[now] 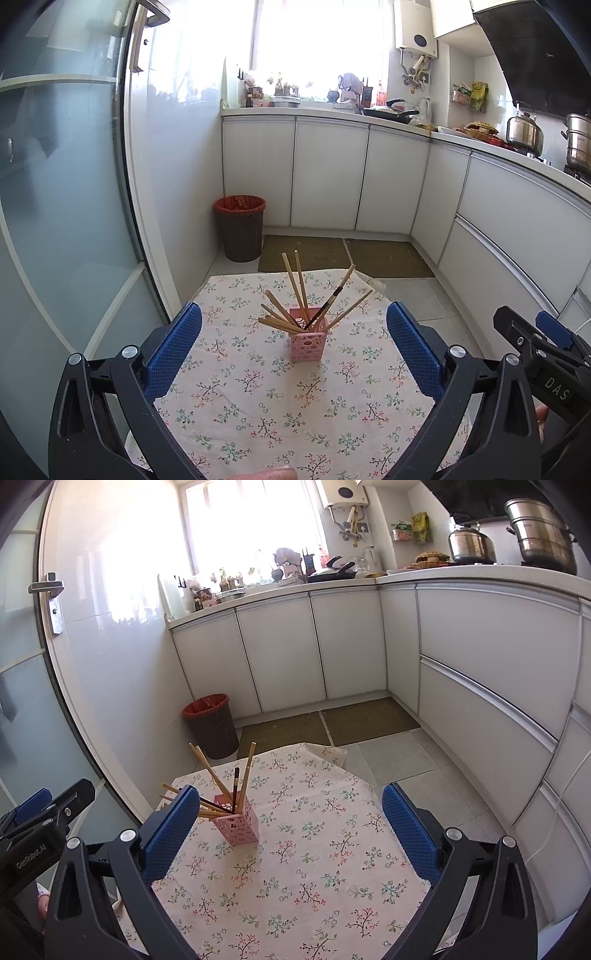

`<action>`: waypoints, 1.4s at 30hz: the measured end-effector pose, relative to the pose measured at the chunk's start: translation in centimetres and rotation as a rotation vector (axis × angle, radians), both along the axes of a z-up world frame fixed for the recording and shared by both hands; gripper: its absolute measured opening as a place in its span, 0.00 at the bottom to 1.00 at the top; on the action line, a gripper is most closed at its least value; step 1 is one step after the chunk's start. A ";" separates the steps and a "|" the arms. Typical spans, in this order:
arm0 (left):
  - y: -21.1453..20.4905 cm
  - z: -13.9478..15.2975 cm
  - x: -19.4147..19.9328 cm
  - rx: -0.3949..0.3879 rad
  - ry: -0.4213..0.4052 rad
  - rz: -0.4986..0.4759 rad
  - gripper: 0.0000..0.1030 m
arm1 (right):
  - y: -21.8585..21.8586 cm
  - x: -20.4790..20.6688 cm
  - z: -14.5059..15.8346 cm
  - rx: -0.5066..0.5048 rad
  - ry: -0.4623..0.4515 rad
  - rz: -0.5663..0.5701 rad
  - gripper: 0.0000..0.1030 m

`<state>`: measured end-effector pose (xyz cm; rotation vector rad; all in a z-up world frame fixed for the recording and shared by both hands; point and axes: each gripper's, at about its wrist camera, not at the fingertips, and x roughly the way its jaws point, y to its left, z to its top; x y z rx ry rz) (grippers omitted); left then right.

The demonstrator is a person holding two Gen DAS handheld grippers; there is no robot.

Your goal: Organize utensils

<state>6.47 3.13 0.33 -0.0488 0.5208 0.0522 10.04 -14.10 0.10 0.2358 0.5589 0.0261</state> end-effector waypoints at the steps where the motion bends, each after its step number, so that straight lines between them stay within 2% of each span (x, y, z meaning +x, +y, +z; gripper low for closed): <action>1: 0.0 0.0 0.0 0.002 -0.001 0.002 0.93 | -0.1 0.0 0.0 0.001 0.001 0.001 0.94; 42: -0.1 -0.3 0.2 -0.003 0.006 0.011 0.93 | 0.3 0.3 -0.3 0.016 0.020 0.022 0.94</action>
